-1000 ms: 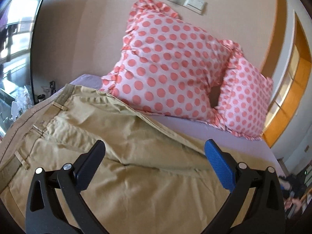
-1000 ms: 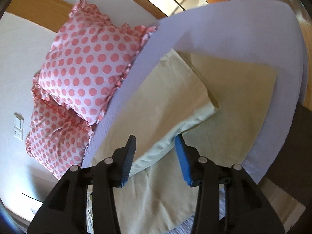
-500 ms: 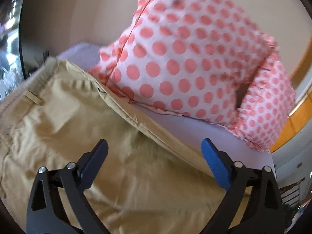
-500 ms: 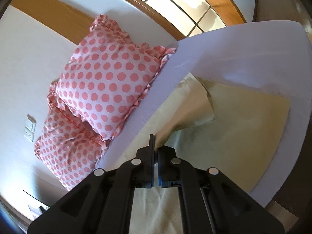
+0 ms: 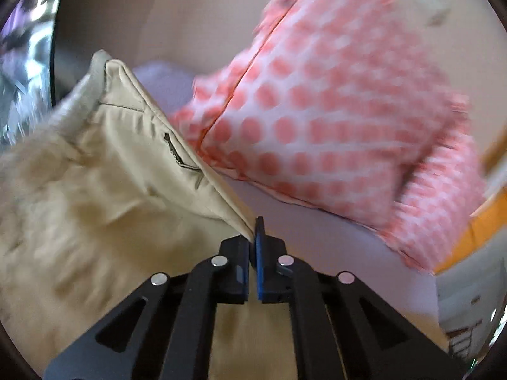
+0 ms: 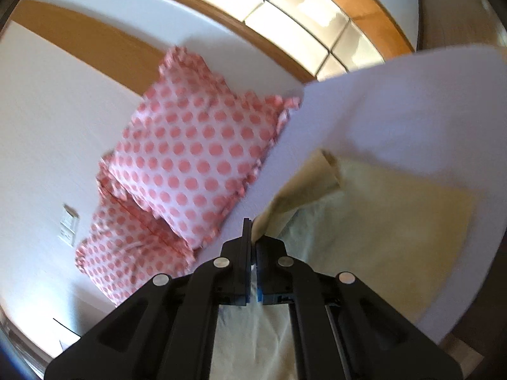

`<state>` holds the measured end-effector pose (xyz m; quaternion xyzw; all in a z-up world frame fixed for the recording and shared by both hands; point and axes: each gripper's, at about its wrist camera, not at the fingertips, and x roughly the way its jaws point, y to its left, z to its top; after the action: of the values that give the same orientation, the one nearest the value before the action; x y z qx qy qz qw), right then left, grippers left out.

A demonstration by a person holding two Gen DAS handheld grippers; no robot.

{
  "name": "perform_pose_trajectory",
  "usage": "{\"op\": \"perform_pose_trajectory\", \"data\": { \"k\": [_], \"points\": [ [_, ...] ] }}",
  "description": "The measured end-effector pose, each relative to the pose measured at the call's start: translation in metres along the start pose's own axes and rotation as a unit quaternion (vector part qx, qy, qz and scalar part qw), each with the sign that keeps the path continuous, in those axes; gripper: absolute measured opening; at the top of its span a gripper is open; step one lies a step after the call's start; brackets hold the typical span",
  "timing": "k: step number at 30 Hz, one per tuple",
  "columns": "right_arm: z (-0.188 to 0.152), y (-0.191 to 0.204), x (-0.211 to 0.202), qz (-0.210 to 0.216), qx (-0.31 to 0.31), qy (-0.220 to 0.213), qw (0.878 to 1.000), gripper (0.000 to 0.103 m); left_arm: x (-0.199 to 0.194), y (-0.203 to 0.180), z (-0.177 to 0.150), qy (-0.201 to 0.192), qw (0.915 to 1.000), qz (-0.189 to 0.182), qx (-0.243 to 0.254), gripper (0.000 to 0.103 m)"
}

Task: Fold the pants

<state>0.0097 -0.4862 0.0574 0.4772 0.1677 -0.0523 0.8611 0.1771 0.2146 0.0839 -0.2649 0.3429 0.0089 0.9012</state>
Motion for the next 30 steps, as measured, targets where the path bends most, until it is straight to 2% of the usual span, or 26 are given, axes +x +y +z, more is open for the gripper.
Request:
{"op": "perform_pose_trajectory", "data": {
  "k": [2,5,7,10,14,18,25,27,28,29,30],
  "points": [
    [0.005,-0.001,-0.015,-0.003,-0.003,-0.017,1.000,0.002,-0.061,-0.003,-0.030,-0.034,0.9989,-0.013,0.029,0.004],
    [0.003,-0.016,-0.030,-0.023,0.002,-0.022,0.999,0.002,-0.124,0.008,-0.092,-0.056,0.9969,0.002,0.054,0.008],
    [-0.003,-0.032,-0.029,-0.041,0.016,-0.008,0.999,0.002,-0.141,0.024,-0.136,-0.052,0.9971,0.022,0.051,0.008],
    [-0.011,-0.050,-0.022,-0.063,0.031,0.009,0.998,0.002,-0.142,0.047,-0.180,-0.027,0.9990,0.031,0.017,0.008],
    [-0.015,-0.062,-0.022,-0.073,0.036,0.015,0.997,0.002,-0.144,0.061,-0.205,-0.032,0.9991,0.029,0.001,0.008],
    [-0.017,-0.066,-0.026,-0.076,0.036,0.014,0.996,0.002,-0.147,0.058,-0.210,-0.046,0.9986,0.027,0.005,0.008],
    [-0.020,-0.074,-0.028,-0.099,0.038,0.027,0.994,0.004,-0.143,0.062,-0.216,-0.039,0.9991,0.016,0.001,0.009],
    [-0.019,-0.074,-0.035,-0.115,0.036,0.018,0.993,0.017,-0.145,0.060,-0.218,-0.042,0.9989,0.018,0.007,0.014],
    [-0.018,-0.073,-0.043,-0.128,0.032,0.003,0.991,0.043,-0.148,0.059,-0.220,-0.045,0.9988,0.019,0.013,0.014],
    [-0.017,-0.073,-0.049,-0.138,0.028,-0.012,0.990,0.064,-0.151,0.058,-0.223,-0.048,0.9985,0.018,0.020,0.016],
    [-0.016,-0.073,-0.054,-0.146,0.023,-0.026,0.989,0.065,-0.153,0.057,-0.225,-0.050,0.9982,0.018,0.026,0.019]
  ]
}}
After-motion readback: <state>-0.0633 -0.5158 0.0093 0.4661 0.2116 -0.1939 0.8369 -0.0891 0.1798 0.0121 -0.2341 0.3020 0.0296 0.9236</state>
